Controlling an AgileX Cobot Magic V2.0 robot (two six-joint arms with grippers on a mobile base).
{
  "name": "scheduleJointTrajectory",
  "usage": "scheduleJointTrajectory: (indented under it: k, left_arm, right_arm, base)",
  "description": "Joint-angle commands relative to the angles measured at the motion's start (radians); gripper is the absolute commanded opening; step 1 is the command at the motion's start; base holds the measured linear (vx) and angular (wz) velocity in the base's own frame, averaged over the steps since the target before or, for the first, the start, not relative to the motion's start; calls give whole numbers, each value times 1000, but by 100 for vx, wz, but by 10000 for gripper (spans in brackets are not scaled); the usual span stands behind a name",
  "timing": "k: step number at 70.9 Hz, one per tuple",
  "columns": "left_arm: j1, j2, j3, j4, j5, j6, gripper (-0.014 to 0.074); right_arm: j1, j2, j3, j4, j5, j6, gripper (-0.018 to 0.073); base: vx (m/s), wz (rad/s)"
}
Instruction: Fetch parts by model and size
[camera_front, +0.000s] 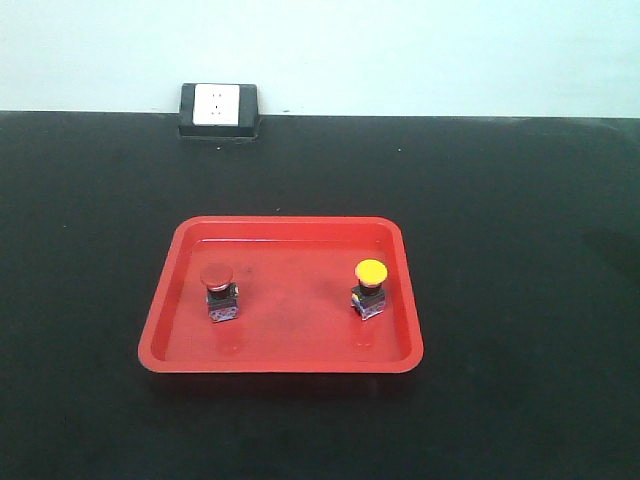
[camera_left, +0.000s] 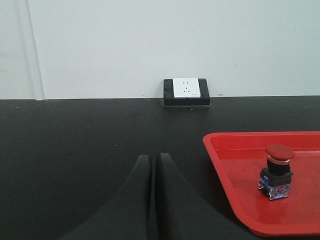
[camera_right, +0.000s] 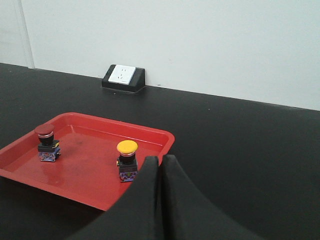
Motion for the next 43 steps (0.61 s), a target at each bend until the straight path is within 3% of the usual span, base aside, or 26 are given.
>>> scheduleJointTrajectory:
  k: [1, 26, 43]
  left_arm:
    - [-2, -13, 5, -3, -69, 1, -7]
    - [-2, -13, 5, -3, -69, 1, -7]
    - [-2, -13, 5, -3, -69, 1, -7]
  right_arm:
    - [-11, 4, -11, -3, -71, -3, -10]
    - [-315, -33, -3, -2, -51, -3, -10]
    - [-333, -87, 189, -2, -267, -4, -10]
  base:
    - [0, 0]
    - [0, 0]
    - [0, 0]
